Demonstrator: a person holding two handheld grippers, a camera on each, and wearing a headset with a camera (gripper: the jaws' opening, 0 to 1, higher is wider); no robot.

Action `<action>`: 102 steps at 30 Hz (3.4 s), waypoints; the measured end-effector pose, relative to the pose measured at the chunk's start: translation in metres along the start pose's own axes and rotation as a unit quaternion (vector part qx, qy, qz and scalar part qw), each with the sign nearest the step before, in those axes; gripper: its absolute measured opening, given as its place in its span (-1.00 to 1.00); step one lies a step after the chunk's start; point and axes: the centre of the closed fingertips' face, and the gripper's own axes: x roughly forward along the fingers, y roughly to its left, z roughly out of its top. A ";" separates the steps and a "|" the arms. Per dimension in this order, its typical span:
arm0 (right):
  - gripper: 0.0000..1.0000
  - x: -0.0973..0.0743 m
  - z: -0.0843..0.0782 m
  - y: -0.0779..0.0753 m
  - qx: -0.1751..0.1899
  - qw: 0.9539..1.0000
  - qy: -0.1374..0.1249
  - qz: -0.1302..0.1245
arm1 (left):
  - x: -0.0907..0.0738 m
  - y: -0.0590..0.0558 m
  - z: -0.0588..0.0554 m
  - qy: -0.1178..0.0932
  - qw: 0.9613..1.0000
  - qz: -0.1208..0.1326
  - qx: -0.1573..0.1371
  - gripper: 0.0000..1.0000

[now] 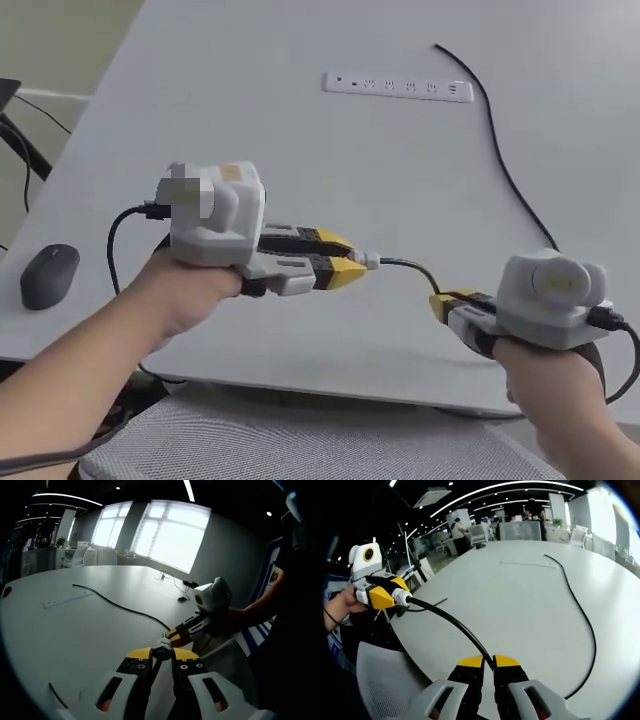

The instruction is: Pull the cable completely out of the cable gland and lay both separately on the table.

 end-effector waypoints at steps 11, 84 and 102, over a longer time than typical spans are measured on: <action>-0.97 -0.005 0.010 0.007 -0.091 0.996 -0.010 -0.005 | -0.002 0.003 0.001 -0.001 1.000 0.003 -0.003 -0.70; -1.00 -0.002 0.054 0.075 -0.297 0.954 -0.010 0.048 | 0.000 0.007 -0.007 0.012 1.000 0.002 -0.004 -0.70; -1.00 0.009 0.026 0.036 -0.165 0.986 0.021 0.023 | -0.003 0.009 -0.005 0.004 1.000 0.000 -0.009 -0.70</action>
